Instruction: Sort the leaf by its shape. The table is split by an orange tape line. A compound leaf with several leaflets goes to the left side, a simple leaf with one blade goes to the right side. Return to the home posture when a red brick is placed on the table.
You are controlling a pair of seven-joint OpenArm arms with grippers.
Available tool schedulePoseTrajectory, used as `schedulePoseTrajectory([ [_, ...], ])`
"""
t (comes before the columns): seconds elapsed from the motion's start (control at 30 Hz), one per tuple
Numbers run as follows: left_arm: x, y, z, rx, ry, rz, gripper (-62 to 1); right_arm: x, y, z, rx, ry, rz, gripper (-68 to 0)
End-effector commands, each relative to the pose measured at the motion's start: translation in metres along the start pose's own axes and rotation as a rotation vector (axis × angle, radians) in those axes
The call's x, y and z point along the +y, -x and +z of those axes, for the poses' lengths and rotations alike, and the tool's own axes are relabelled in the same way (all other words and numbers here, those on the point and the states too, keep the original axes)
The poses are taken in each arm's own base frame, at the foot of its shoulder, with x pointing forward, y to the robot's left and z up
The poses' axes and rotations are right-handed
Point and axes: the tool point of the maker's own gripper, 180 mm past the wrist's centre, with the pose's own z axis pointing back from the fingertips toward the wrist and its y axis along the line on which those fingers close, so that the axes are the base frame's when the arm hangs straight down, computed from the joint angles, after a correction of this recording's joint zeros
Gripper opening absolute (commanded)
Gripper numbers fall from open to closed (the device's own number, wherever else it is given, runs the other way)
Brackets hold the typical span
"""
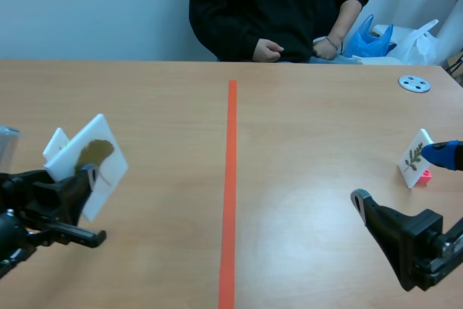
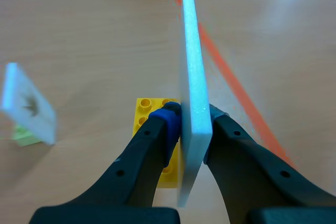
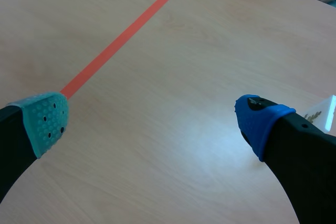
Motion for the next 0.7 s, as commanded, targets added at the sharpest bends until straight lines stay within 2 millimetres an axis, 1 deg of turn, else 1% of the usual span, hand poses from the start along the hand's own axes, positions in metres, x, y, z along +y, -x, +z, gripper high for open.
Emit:
schedulePoseTrajectory([
  [0.0,0.008,-0.007,0.000,-0.031,-0.018,0.000,-56.9,-0.005,-0.012,-0.001,-0.038,0.012,0.013,0.4],
  [0.13,0.030,-0.002,0.004,-0.019,-0.079,-0.010,-56.9,-0.005,-0.012,-0.001,-0.038,0.012,0.013,0.4],
  [0.2,0.039,0.006,0.004,0.000,-0.111,-0.005,-56.9,-0.005,-0.012,-0.001,-0.039,0.012,0.013,0.4],
  [0.4,0.054,0.030,-0.006,0.033,-0.153,0.028,-56.9,-0.005,-0.012,-0.001,-0.038,0.012,0.013,0.4],
  [0.53,0.067,0.037,-0.013,0.019,-0.194,0.042,-56.9,-0.005,-0.012,-0.001,-0.038,0.012,0.013,0.4],
  [0.67,0.076,0.047,-0.017,0.034,-0.223,0.056,-56.8,-0.005,-0.012,-0.001,-0.038,0.012,0.013,0.4],
])
